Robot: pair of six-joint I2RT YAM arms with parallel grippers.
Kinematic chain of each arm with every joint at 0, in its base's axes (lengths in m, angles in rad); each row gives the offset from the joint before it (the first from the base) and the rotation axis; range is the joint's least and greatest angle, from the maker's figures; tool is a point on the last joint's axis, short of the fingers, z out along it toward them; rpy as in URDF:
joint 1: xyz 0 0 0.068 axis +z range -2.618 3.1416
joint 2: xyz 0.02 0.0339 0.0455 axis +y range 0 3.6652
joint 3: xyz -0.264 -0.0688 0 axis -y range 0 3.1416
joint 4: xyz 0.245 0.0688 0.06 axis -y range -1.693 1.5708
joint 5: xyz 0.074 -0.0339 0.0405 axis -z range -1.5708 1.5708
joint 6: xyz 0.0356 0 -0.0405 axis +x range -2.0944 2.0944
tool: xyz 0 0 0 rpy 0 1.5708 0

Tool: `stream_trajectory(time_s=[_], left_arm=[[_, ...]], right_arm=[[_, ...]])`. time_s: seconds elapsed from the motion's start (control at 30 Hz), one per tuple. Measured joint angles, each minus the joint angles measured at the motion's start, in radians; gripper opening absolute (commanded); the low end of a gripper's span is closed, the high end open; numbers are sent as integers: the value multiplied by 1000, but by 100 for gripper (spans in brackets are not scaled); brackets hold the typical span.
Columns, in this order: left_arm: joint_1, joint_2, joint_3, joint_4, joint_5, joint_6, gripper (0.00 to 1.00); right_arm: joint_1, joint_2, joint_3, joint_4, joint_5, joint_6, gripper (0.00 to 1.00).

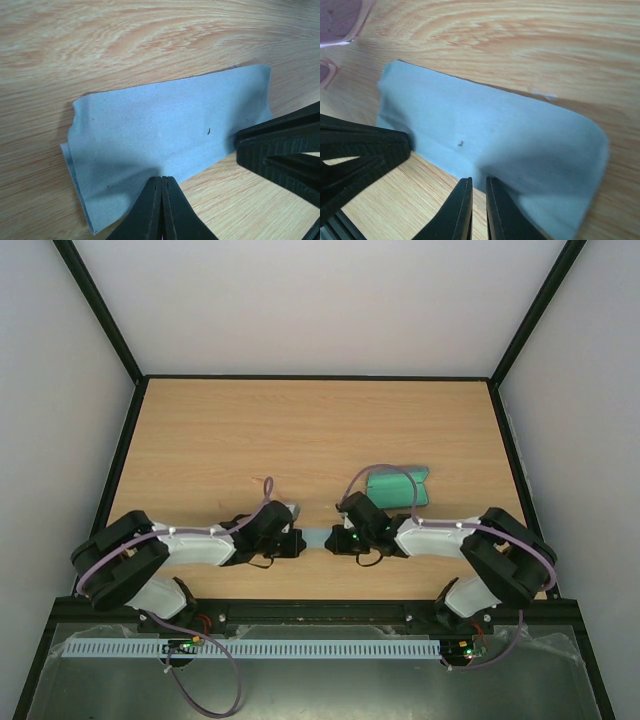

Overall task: Organize the sunglasses
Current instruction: Adjust the glasses cleaning cloth at the center of the board, then move the sunglasses case at the center of the board.

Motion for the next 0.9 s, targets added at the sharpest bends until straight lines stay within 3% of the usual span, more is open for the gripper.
stream_trajectory(time_s=[0.17, 0.33, 0.53, 0.67, 0.73, 0.9], left_arm=[[0, -23, -14, -11, -3, -3, 5], [0, -73, -14, -63, -13, -3, 14], [-2, -180, 35, -167, -44, 3, 50], [-2, -219, 79, -202, -63, 16, 76], [-2, -230, 86, -216, -73, 17, 95], [-2, -270, 85, -264, -95, 17, 100]], right_arm=[[0, -68, -20, -71, 51, -3, 14], [-13, -199, -14, -198, 146, -15, 18], [-116, -299, 77, -354, 287, -68, 27], [-182, -239, 167, -407, 374, -115, 38], [-198, -176, 212, -426, 412, -139, 44], [-222, -29, 296, -451, 471, -183, 45]])
